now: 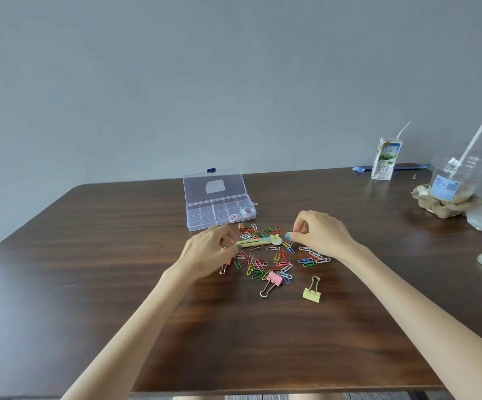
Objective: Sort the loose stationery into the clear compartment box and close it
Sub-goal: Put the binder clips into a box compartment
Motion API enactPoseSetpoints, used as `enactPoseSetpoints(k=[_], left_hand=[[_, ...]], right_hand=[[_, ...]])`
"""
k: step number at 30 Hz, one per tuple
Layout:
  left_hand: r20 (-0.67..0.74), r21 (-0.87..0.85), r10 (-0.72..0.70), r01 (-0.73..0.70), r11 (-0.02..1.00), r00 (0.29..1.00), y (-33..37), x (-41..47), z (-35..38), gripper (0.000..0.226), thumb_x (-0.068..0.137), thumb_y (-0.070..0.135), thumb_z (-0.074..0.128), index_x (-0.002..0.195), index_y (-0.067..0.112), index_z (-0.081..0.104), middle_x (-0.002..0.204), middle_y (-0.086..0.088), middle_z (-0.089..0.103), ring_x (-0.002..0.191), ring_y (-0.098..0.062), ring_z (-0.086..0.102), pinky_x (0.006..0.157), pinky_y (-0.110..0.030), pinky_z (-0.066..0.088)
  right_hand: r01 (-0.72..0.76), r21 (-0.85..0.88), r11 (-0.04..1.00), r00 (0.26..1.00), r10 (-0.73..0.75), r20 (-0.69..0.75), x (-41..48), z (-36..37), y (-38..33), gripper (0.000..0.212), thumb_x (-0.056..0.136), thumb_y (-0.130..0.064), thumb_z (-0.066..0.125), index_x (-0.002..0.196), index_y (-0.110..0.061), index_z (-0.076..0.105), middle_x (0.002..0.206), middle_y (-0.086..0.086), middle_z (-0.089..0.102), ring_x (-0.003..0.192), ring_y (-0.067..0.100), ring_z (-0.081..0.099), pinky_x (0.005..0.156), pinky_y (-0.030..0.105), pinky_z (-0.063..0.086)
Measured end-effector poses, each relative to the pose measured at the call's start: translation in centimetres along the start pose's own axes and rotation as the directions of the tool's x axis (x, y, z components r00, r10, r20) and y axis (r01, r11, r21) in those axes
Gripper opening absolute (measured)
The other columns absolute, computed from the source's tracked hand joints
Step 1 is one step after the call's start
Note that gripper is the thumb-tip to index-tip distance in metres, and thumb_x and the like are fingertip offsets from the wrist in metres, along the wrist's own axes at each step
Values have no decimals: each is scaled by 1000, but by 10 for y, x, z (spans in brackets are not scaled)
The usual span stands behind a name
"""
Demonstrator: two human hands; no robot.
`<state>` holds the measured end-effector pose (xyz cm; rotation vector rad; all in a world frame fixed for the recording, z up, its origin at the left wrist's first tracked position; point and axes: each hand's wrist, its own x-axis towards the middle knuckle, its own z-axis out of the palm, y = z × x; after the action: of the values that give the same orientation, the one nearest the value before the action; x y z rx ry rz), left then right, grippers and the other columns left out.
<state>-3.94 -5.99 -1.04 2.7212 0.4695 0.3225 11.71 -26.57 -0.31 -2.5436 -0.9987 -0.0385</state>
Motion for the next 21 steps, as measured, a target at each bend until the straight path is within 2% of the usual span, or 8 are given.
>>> enactPoseSetpoints(k=[5,10,14,16,19,21], left_hand=[[95,43,18,-22,999,995,-12,0,-3,21,87,47,57,106,42,63,100,15,55,97,-9,56,81,-31,41],[86,-13,47,-46,999,995,-14,0,-4,14,89,39,60,102,39,67,96,17,56,92,-10,55,80,-31,44],[91,-55,64,-59,997,994,-15,1,-4,10,86,34,66,95,36,66,91,19,56,90,-9,55,80,-32,44],[86,-82,61,-54,995,994,-18,2,-3,8,84,34,68,92,34,65,90,18,55,88,-8,55,78,-31,44],[63,-126,51,-42,991,997,-22,1,-1,9,83,36,69,89,31,64,93,16,57,90,-7,56,78,-29,43],[36,-160,41,-35,987,999,-24,0,0,11,83,37,69,88,29,63,92,16,61,90,-7,57,75,-26,40]], right_hand=[[26,64,998,999,-29,35,-5,-2,-16,23,85,-48,58,92,-26,56,88,-11,66,81,13,62,67,29,40],[17,223,975,991,-46,126,-13,-4,-28,17,88,-40,53,93,-24,58,87,-10,63,77,10,57,66,31,39],[-14,344,939,977,-60,203,-21,-6,-33,27,93,-29,43,81,-15,63,58,-6,47,56,10,45,57,28,35],[-42,392,919,966,-63,249,-24,-5,-35,28,94,-25,41,77,-11,58,53,-3,45,48,11,45,54,26,41],[-51,434,899,938,-106,329,-28,-3,-37,22,95,-21,43,79,-14,57,61,1,49,49,11,44,50,22,39],[-14,431,902,924,-152,350,-29,-3,-38,18,93,-19,47,86,-14,62,73,-7,54,63,6,48,59,21,37]])
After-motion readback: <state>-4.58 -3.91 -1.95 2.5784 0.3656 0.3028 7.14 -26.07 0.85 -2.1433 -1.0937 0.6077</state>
